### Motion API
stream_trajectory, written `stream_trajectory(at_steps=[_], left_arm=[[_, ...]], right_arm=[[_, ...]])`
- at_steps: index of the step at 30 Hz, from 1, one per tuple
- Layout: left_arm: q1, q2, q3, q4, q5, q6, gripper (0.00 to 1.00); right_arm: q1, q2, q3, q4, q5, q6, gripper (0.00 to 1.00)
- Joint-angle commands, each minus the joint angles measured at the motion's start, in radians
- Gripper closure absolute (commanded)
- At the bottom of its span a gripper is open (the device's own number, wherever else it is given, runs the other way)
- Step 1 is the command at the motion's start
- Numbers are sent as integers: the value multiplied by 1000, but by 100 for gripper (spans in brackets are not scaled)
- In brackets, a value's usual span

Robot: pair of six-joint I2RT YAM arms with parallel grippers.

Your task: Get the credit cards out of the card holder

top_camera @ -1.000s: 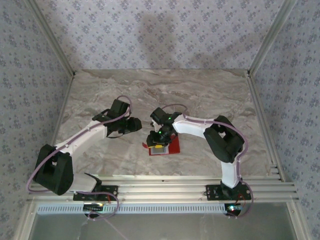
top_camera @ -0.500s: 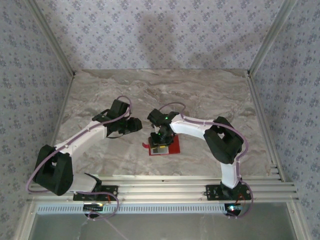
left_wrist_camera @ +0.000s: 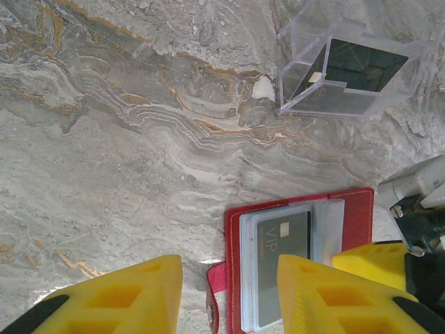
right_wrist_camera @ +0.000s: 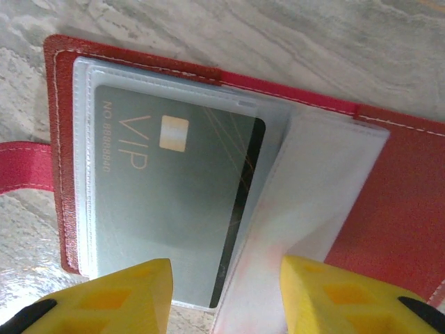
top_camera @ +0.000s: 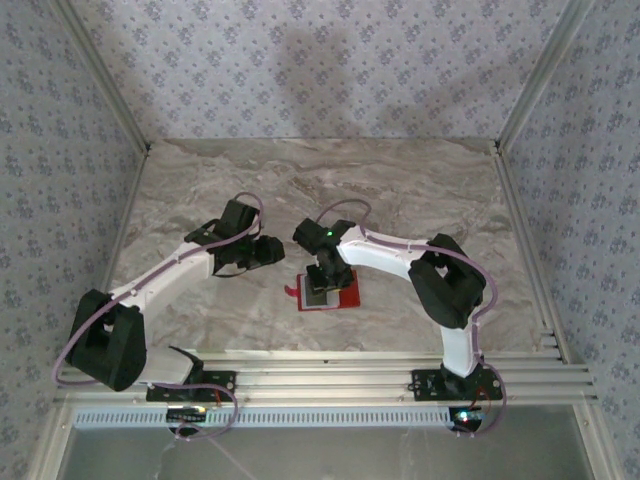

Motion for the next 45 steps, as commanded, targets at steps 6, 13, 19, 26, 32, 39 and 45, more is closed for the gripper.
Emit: stream_trajectory(at_steps=[6,13,19,26,32,39,45], left_arm=[[0,-4,11,14,37,-7,59],[-22,28,37,0,28,-3,59],[-84,81,106,-49,-7,14,59],[-159,145,161,-86,-29,-12,59],[-220,205,188,-139,-55,-55,59],[-257,253,170,-130,-24,-95,60],[-278,289,161,-108,7,-121,62]], right_arm=[[4,-5,23,-94,75,-9,53],[-30,-48,-24,-90,94,-3,54],[-66,-78,-79,-77,91,-3,54],[-103,-105,-140,-45,80,-3,54],[-129,-120,-225,24,9,-12,56],[-139,-138,-270,73,-54,-10,62],[-140,-187,-292,69,-44,15,63]])
